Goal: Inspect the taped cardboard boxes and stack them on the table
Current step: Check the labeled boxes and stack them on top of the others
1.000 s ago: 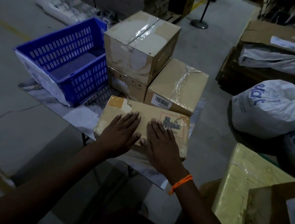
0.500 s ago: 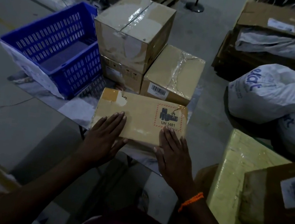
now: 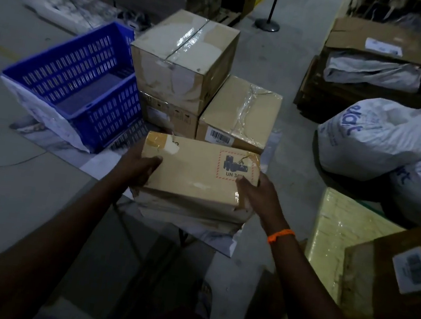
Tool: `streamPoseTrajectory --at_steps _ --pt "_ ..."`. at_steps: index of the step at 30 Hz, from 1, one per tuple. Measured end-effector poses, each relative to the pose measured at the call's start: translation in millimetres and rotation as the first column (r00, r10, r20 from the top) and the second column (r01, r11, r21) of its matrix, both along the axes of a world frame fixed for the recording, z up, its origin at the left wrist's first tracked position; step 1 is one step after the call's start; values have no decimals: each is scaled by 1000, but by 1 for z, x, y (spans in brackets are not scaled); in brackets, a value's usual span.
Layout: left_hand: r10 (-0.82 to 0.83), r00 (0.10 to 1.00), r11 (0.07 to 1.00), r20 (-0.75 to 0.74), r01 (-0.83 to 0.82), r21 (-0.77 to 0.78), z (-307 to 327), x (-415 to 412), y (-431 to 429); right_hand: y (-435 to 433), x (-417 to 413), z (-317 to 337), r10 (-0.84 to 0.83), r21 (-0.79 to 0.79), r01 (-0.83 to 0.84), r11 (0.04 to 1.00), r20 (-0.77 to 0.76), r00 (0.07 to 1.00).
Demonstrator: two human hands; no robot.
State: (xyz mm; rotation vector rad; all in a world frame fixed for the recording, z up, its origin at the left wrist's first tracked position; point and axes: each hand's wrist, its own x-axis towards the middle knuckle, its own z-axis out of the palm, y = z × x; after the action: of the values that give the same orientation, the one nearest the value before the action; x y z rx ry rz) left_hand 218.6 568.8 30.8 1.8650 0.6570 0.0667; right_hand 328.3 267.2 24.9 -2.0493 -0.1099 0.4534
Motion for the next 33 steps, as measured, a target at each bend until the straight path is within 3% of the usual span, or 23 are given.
streamPoseTrajectory --at_steps 2,9,12,16,22,30,33 --pt "22 999 995 27 -20 -100 1 -4 1 1 -2 -4 -78 48 79 996 -18 997" --pt "210 955 959 211 -159 -234 -6 -47 -4 -17 -41 -13 -321 188 313 931 14 947" --pt "234 959 937 157 -180 -299 -25 -65 -9 -27 -58 -23 -423 195 414 889 5 906" --pt "313 949 815 28 -254 -521 -34 -79 -23 -37 -77 -34 -477 153 473 868 -9 879" --pt "162 987 914 3 -149 -378 -59 -88 -40 -41 -93 -57 -432 68 431 900 2 902" --pt "175 984 899 -23 -169 -404 -76 -88 -52 -46 -95 -76 -389 17 389 921 78 918" --pt "156 988 970 -20 -157 -184 -76 -89 -57 -41 -95 -79 -298 -103 322 941 196 934"
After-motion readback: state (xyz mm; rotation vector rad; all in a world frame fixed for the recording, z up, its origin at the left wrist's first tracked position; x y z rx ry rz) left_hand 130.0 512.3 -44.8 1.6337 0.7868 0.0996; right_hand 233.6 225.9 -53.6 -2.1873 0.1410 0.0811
